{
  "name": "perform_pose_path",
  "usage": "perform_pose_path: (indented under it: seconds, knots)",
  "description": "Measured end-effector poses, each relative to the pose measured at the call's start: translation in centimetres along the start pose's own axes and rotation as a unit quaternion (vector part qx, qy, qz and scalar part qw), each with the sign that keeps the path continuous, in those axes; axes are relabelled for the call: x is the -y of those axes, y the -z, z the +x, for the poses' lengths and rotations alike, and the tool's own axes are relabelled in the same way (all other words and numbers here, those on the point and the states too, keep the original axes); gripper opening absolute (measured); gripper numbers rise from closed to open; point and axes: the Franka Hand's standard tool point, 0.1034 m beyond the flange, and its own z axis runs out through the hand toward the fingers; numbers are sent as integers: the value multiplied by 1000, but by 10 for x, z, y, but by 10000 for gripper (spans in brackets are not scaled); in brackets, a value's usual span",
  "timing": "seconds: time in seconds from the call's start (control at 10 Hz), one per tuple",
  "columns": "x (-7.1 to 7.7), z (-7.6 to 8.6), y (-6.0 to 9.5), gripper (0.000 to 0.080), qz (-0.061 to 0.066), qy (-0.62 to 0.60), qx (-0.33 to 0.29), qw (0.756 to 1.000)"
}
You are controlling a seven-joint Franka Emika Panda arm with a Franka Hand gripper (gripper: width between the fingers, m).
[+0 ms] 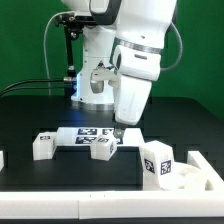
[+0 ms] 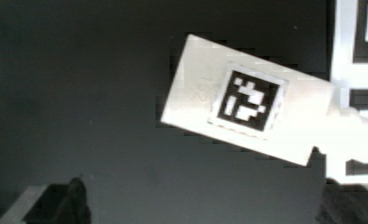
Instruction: Assemble stool
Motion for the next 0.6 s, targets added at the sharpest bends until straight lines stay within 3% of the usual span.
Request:
perform_pose_path:
  seconds: [0.2,0.3,0.4,0.6]
  knots:
    - [-1,-11,-4,649,22,-138,-6,990]
    - [1,-13,-7,649,31,-226,-9,973]
    - [4,-13,-7,649,50,-311,-2,949]
    - [3,-10,-5,649,49,-357,-4,933]
